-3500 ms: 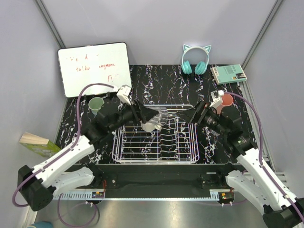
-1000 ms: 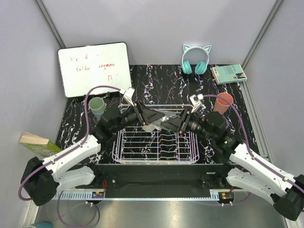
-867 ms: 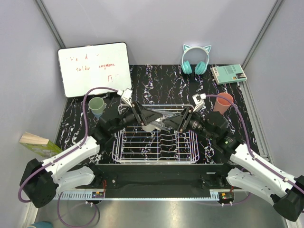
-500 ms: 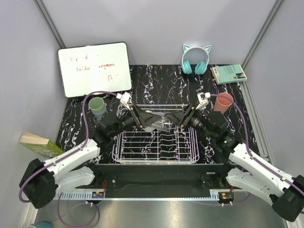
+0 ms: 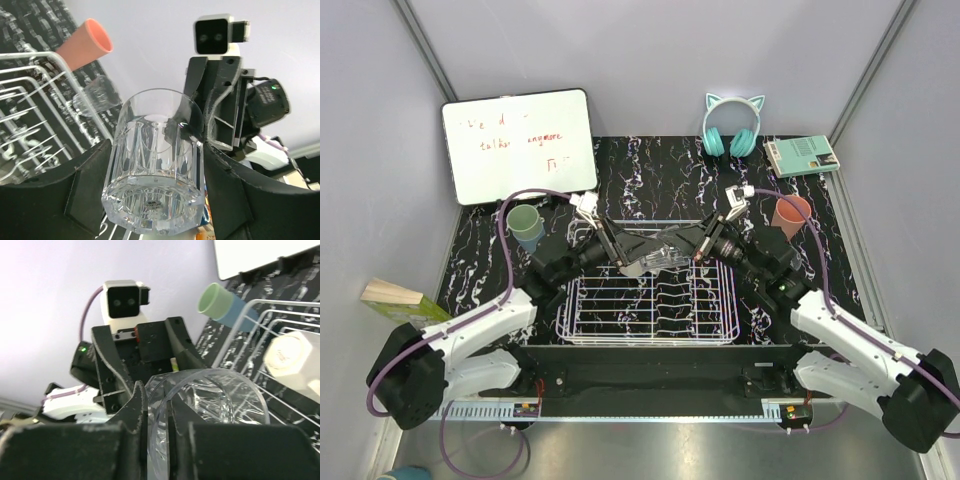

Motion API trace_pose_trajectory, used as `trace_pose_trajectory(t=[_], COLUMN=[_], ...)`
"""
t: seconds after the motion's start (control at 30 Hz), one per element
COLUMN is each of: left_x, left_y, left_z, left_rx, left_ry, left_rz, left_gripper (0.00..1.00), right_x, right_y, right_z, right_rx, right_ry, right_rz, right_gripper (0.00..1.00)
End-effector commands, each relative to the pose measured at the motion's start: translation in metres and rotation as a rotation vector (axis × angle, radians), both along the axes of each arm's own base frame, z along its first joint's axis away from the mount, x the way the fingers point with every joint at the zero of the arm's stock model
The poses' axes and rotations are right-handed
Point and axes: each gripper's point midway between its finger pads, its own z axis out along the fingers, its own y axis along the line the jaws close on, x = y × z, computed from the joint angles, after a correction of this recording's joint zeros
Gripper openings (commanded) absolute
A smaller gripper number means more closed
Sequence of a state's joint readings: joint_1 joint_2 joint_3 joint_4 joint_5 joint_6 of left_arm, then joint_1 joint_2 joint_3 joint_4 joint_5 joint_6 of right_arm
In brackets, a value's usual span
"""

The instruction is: Unload the cups from the dish rack

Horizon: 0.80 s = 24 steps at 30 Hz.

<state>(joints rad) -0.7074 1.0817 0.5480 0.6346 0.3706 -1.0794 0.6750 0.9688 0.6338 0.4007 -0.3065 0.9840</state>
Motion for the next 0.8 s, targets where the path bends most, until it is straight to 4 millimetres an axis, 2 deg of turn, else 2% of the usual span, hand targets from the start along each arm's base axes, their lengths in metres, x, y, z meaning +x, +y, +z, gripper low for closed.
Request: trace_pose_trajectory(t=[0.0,0.27,0.4,0.43,0.47,0.5,0.57,0.6,0.63,0.7,0.77], left_x=[-0.014,0.001,0.02,0.023,0.028,0.034,0.038,0.043,0.044,0.05,0.051], left_y=[-0.01,-0.003,0.013,0.016,0.02,0.025,0.032,0.038,0.041,0.049,0.053], left_z=[0.038,0.032,0.028,0.029,0.032,0.029,0.031,0.032,0.034,0.032,0.034], left_rx=[-0.043,0.016,0.056,0.059,0.063,0.077,0.084,0.089,0.087,0.101,0.104], left_ry=[-0.124,-0.096,-0.062,-0.06,-0.063,-0.05,-0.054,-0.051,-0.053,-0.04,-0.04], left_rz=[-0.064,0.008,0.095,0.111,0.13,0.153,0.172,0.191,0.201,0.232,0.246], left_gripper=[0.0,0.0,0.0,0.03,0.07,0.21,0.36,0.54,0.64,0.82,0.86], right_x=[-0.024,-0.029,-0.035,-0.034,-0.035,-0.037,-0.035,-0.037,-0.034,-0.035,-0.034], right_y=[0.01,-0.005,-0.011,-0.012,-0.013,-0.015,-0.019,-0.021,-0.023,-0.027,-0.029], right_z=[0.006,0.008,0.011,0.007,0.007,0.008,0.005,0.008,0.004,0.009,0.009], right_rx=[-0.002,-0.028,-0.029,-0.036,-0.036,-0.031,-0.04,-0.037,-0.05,-0.048,-0.055], right_ry=[-0.054,-0.074,-0.081,-0.073,-0.072,-0.078,-0.071,-0.079,-0.069,-0.083,-0.085], right_rz=[0.113,0.061,0.059,0.052,0.049,0.045,0.023,0.016,-0.003,-0.021,-0.031], right_gripper=[0.0,0.0,0.0,0.0,0.0,0.0,0.0,0.0,0.0,0.0,0.0])
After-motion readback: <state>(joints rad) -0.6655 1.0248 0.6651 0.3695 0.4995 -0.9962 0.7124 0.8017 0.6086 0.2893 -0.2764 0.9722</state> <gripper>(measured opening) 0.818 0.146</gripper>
